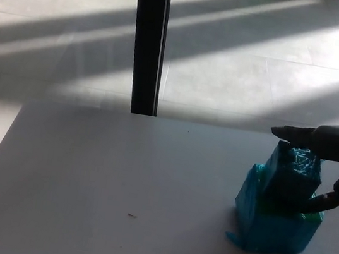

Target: The robot uses its right hand to pick up the small cube kept on the middle on the desk and place it on the bigger cube kept next to it

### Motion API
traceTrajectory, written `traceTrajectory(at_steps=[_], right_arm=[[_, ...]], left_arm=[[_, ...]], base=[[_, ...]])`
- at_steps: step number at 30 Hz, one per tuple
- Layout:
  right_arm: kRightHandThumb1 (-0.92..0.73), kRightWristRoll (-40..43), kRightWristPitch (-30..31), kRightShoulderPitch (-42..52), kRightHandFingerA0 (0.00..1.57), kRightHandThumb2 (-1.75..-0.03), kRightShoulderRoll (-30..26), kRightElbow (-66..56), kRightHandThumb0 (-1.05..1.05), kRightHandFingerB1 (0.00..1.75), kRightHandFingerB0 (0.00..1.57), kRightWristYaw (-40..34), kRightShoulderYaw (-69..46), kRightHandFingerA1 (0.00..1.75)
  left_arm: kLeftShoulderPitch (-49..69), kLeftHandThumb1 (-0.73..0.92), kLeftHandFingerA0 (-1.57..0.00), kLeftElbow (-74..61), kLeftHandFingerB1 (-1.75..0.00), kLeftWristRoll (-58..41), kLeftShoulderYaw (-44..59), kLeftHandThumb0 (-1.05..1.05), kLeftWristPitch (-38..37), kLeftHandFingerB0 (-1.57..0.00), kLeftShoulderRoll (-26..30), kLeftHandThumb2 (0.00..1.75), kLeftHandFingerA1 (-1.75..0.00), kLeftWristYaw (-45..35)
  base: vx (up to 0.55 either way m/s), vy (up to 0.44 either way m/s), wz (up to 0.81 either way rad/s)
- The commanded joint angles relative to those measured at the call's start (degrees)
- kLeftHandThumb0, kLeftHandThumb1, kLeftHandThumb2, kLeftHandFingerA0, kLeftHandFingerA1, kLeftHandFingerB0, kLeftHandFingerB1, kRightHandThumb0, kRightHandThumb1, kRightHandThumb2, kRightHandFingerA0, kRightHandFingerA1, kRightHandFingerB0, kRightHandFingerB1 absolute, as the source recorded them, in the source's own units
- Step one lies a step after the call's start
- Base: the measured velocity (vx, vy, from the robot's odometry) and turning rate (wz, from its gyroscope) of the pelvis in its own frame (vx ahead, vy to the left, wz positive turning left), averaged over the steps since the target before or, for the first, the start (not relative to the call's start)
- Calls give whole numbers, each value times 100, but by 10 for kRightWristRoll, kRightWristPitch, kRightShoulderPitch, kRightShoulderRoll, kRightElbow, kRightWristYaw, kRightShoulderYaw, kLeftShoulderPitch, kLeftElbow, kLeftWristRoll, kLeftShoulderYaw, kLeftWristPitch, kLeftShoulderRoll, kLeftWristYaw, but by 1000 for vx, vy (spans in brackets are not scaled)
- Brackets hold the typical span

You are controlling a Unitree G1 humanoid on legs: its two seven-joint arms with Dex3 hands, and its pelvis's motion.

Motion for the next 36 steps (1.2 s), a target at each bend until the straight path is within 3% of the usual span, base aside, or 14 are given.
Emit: traceTrajectory(at_steps=[1, 4, 5, 8, 16, 19, 20, 21, 22, 29, 30, 31, 32, 36], right_arm=[[-46, 46, 28, 11, 0, -72, -16, -32, -87, 0, 0, 5, -57, 0], [-59, 59, 39, 29, 0, -59, -21, -42, -90, 0, 0, -16, -104, 0], [-46, 74, 34, 38, 0, -78, -21, -38, -89, 1, 0, -37, -133, 0], [-58, 94, -2, 76, 0, -93, -12, -30, -99, 0, 0, -97, -193, 14], [-60, 106, -46, 145, 0, -93, -14, -45, -97, 0, 0, -186, -292, 13], [-47, 114, -51, 193, 0, -75, -14, -27, -81, 9, 13, -250, -367, 0], [-57, 113, -49, 201, 0, -80, -15, -19, -67, 21, 8, -265, -382, 0], [-67, 119, -37, 218, 0, -60, -13, -5, -58, 27, 14, -296, -419, 5], [-49, 119, -40, 237, 0, -79, -11, 11, -72, 36, 13, -333, -450, 14], [-65, 131, -79, 328, 0, -62, -27, 100, -56, 35, 25, -403, -549, 39], [-66, 140, -93, 339, 0, -58, -23, 113, -62, 43, 28, -416, -566, 50], [-51, 144, -92, 352, 0, -88, -21, 119, -72, 59, 23, -421, -580, 53], [-68, 157, -88, 372, 0, -61, -16, 128, -73, 64, 23, -421, -602, 65], [-71, 169, -102, 420, 0, -61, -1, 176, -79, 78, 24, -451, -637, 92]], left_arm=[[7, 80, -42, 1, -46, 2, -2, -74, -2, -43, 9, 64, -61, -2], [14, 80, -45, 1, -46, 3, -5, -73, -3, -43, 4, 64, -59, 0], [14, 79, -44, 0, -47, 6, -8, -74, -5, -43, 3, 64, -62, 5], [17, 77, -42, 0, -47, -8, 3, -73, 6, -40, 3, 64, -62, -3], [23, 80, -43, 0, -47, 8, -12, -74, -10, -43, -1, 64, -60, -1], [21, 78, -44, 1, -47, -1, -4, -73, -6, -44, -3, 63, -60, 1], [23, 79, -42, 0, -48, 5, -10, -74, -10, -45, -2, 64, -59, -2], [21, 65, -38, 0, -55, 5, -10, -74, -5, -32, -1, 106, -64, -2], [24, 80, -40, 0, -46, 8, -13, -74, -7, -42, 0, 64, -58, -2], [24, 79, -42, 1, -46, 6, -11, -74, 1, -44, 2, 64, -59, 6], [28, 80, -41, 0, -46, 12, -16, -73, -9, -44, 1, 64, -60, 3], [28, 80, -41, 0, -46, 14, -18, -74, -7, -45, 2, 64, -59, 3], [27, 79, -40, -1, -47, 9, -14, -73, -5, -44, 2, 64, -61, 4], [25, 78, -44, 2, -48, -3, -3, -72, 1, -44, 1, 63, -63, -1]], base=[[0, 0, 0], [0, 0, 0], [0, 0, 0], [0, 0, 0], [0, 0, 0], [0, 0, 0], [0, 0, 0], [0, 0, 0], [0, 0, 0], [0, 0, 0], [0, 0, 0], [0, 0, 0], [0, 0, 0], [0, 0, 0]])
